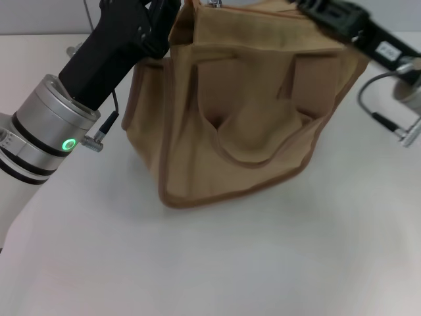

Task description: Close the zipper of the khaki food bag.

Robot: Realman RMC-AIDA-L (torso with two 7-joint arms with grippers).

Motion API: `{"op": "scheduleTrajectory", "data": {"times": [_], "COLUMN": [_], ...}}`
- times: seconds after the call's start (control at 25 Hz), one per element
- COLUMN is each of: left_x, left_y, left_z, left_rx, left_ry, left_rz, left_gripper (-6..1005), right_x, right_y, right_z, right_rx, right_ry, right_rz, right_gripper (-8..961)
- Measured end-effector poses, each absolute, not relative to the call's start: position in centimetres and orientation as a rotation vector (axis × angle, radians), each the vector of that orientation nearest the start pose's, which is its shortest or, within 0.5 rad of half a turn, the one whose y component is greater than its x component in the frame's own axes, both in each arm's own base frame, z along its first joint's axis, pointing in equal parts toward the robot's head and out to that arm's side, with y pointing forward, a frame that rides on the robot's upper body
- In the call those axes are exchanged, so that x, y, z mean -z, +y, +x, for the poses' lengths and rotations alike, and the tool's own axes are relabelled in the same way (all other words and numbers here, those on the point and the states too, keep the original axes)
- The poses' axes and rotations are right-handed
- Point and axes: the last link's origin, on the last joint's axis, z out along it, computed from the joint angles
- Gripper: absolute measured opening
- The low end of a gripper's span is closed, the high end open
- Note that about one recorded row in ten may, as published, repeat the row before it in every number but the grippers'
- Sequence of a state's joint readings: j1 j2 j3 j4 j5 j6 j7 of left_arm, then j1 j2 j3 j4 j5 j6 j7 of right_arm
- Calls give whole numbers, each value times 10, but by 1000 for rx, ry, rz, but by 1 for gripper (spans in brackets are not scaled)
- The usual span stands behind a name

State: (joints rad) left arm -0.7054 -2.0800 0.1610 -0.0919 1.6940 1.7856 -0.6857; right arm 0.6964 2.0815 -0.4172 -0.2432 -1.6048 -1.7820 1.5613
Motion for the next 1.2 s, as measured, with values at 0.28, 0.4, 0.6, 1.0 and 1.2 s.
{"op": "scheduleTrajectory", "data": {"times": [0.28, 0.4, 0.6, 1.0, 1.2], "left_x": [22, 21, 18, 18, 20], "left_y": [319, 310, 295, 286, 290], "left_z": [-202, -218, -241, -247, -241], "left_rx": [1613, 1581, 1532, 1531, 1546], "left_ry": [-382, -428, -490, -509, -485], "left_rz": [-1996, -1970, -1932, -1916, -1927], "left_gripper": [45, 45, 44, 43, 43], "right_x": [-30, -29, -21, -37, -11], "right_y": [341, 343, 356, 383, 379], "right_z": [200, 199, 187, 135, 133], "right_rx": [-1770, -1688, -1618, -1640, -1516], "right_ry": [899, 870, 925, 1981, 2572], "right_rz": [-2319, -2381, -2440, -2476, -2241], "right_gripper": [12, 19, 181, 420, 419]}}
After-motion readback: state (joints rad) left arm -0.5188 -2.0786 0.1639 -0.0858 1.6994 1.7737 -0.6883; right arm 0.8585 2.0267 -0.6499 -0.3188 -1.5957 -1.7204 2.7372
